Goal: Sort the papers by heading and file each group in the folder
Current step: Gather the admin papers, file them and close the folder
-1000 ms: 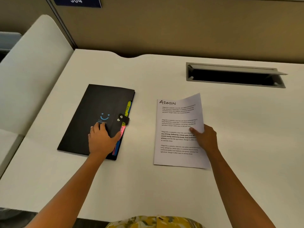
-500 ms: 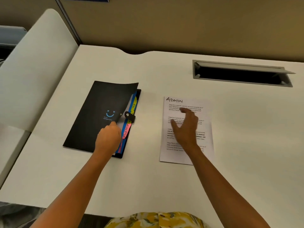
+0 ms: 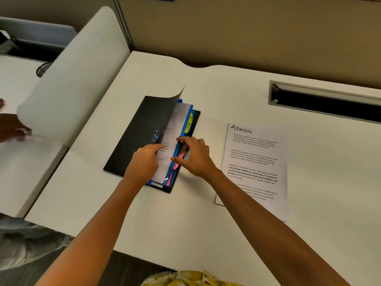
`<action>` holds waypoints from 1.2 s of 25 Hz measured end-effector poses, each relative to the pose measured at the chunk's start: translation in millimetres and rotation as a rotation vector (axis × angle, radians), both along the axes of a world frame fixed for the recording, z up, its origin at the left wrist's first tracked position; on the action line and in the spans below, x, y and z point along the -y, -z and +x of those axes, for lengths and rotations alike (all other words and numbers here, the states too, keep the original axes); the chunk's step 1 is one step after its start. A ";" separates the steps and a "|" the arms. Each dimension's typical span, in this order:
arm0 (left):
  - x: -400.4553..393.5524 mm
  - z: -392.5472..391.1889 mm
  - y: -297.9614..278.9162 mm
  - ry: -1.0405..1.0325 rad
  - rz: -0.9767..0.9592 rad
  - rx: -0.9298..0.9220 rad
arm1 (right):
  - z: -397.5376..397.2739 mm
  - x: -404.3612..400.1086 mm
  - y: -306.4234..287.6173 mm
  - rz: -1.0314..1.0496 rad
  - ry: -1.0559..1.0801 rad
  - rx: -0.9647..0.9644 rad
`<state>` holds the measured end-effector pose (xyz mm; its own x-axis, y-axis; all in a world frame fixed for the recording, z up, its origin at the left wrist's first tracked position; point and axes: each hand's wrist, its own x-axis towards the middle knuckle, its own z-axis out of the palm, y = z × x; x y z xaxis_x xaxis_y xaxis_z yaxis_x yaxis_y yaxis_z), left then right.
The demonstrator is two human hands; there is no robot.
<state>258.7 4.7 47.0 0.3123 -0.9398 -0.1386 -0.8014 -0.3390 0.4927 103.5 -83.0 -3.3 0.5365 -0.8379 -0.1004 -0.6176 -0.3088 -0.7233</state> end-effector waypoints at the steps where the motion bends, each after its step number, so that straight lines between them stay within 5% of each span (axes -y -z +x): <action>1: -1.4 0.6 -2.3 -0.009 0.000 -0.013 | -2.1 0.1 2.1 -0.018 0.055 0.013; 5: -5.2 3.6 -14.8 -0.040 -0.030 -0.022 | -7.3 8.6 8.2 0.028 0.283 0.069; 10: -5.9 0.5 -21.9 -0.028 0.008 0.014 | 0.7 17.2 4.3 0.192 0.151 0.028; 14: -5.9 -6.3 -21.2 -0.027 0.018 0.060 | 6.8 11.1 -4.8 0.112 0.104 0.004; 21: -10.1 -18.0 -19.8 -0.002 -0.106 0.091 | 13.2 -1.2 -8.5 0.219 -0.072 0.297; 25: -11.2 -14.3 -16.9 -0.092 -0.099 0.096 | 5.0 2.0 -9.6 0.127 -0.074 0.163; 30: -13.6 -3.4 -19.9 -0.094 -0.137 0.011 | -8.4 14.3 -1.1 0.080 0.188 0.083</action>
<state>255.3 18.2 66.9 0.4011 -0.9160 -0.0072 -0.7749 -0.3434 0.5307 95.1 -97.3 -2.2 0.3806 -0.9152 -0.1324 -0.5963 -0.1334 -0.7916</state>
